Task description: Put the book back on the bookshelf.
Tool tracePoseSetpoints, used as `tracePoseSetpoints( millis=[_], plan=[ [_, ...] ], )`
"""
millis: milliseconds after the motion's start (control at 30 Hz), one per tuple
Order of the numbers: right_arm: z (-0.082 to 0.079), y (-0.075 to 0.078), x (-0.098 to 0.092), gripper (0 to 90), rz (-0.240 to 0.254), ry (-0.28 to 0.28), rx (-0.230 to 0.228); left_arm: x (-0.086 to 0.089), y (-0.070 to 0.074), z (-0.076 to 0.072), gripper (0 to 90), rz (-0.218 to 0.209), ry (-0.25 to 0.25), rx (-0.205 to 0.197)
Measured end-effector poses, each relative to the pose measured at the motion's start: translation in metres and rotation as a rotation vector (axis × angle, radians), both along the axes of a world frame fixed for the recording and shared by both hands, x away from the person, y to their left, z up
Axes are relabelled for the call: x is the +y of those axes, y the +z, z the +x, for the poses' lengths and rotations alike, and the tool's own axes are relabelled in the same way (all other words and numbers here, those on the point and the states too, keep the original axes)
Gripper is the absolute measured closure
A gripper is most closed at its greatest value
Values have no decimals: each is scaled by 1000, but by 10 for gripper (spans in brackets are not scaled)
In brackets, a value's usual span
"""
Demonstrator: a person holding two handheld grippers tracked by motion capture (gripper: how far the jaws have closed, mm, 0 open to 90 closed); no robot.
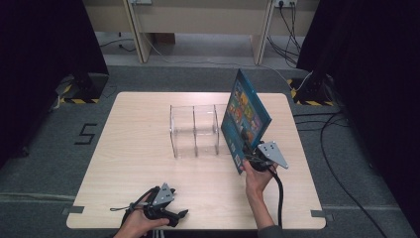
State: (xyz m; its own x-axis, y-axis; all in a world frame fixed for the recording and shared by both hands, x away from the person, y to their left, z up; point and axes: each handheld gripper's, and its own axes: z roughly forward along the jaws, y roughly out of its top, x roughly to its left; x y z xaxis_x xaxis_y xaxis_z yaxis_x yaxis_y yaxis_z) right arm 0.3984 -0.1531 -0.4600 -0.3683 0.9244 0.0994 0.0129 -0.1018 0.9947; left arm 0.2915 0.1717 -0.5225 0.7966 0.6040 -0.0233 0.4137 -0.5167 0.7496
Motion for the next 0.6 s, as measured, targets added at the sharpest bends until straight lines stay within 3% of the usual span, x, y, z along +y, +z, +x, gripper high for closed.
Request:
tracePoseSetpoints(
  millis=[133,200,300,433,500,600],
  plan=[
    [-3,-1,-1,720,25,17,18,0,0,0,135,1,1,-1],
    [-5,-2,-1,632,-7,17,39,0,0,0,135,1,1,-1],
    [-9,-2,-2,602,-60,27,44,0,0,0,135,-1,2,0],
    [-15,-4,-5,494,-63,49,93,0,0,0,135,-4,2,0],
    [-19,-4,-6,464,-89,62,116,0,0,0,135,-1,1,1],
    [-22,-4,-9,421,-76,73,145,0,0,0,135,1,0,0]
  ],
)
